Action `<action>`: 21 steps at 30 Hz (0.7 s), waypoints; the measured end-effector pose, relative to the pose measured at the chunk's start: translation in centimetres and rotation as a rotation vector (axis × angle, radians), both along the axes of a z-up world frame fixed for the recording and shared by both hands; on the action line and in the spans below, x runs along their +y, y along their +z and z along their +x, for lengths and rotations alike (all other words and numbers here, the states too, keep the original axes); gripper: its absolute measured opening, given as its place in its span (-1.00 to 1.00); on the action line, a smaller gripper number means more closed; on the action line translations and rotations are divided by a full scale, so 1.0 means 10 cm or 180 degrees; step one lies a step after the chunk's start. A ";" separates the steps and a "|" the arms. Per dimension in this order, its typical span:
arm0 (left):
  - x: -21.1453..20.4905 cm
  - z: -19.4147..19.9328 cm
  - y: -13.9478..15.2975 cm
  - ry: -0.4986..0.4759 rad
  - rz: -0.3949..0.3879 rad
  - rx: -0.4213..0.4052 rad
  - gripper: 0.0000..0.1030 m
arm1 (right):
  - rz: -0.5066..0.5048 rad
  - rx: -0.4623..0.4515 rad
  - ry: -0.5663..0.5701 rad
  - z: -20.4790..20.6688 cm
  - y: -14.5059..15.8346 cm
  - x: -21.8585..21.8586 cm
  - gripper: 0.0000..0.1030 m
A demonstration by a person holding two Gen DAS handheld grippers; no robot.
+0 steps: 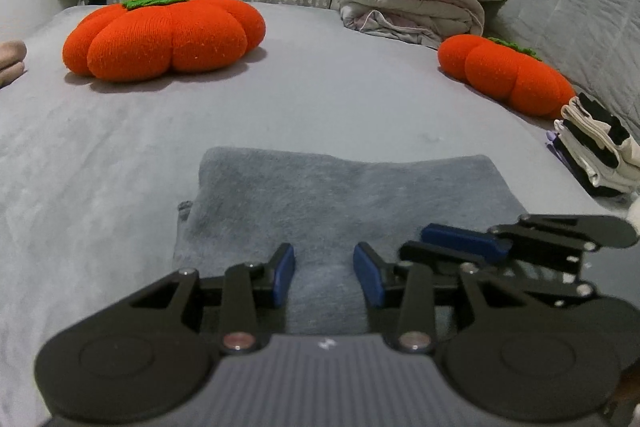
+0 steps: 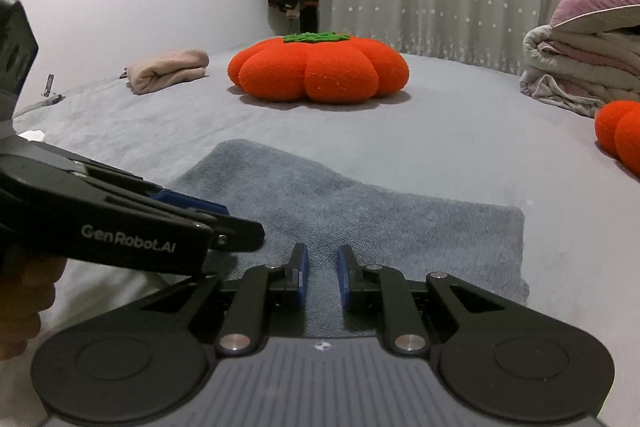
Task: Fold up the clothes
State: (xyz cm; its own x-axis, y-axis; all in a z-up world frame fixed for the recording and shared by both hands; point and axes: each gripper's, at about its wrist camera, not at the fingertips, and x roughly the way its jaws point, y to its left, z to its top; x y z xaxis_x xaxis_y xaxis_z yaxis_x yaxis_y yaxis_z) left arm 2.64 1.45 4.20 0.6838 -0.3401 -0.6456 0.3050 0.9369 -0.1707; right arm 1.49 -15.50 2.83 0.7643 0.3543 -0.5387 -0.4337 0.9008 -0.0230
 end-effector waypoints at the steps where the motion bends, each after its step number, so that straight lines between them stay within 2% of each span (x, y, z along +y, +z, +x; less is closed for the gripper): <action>1: 0.01 0.00 0.00 -0.0011 -0.0001 -0.0007 -0.28 | -0.0026 0.0012 0.0012 0.00 0.03 -0.01 -0.66; 6: -0.03 -0.01 -0.03 -0.0045 0.0094 -0.0082 -0.26 | -0.0191 0.0026 0.0076 -0.13 0.10 -0.07 -0.63; 11: -0.08 -0.04 -0.02 -0.0041 0.0168 -0.0113 -0.25 | -0.0167 0.0092 0.0006 -0.14 0.02 -0.06 -0.60; 18: -0.08 -0.16 0.13 -0.0108 0.0356 -0.0237 -0.24 | -0.0135 0.0060 0.0018 -0.12 -0.03 -0.09 -0.60; 21: -0.08 -0.16 0.05 -0.0056 0.0384 -0.0191 -0.24 | -0.0157 0.0039 0.0013 -0.12 -0.04 -0.08 -0.60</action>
State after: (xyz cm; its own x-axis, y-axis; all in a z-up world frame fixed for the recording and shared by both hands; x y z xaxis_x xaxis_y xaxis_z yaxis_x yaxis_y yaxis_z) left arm 1.00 0.63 4.70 0.7170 -0.2749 -0.6406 0.3279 0.9439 -0.0380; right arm 0.34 -16.27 2.42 0.7561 0.3303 -0.5649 -0.4380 0.8968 -0.0619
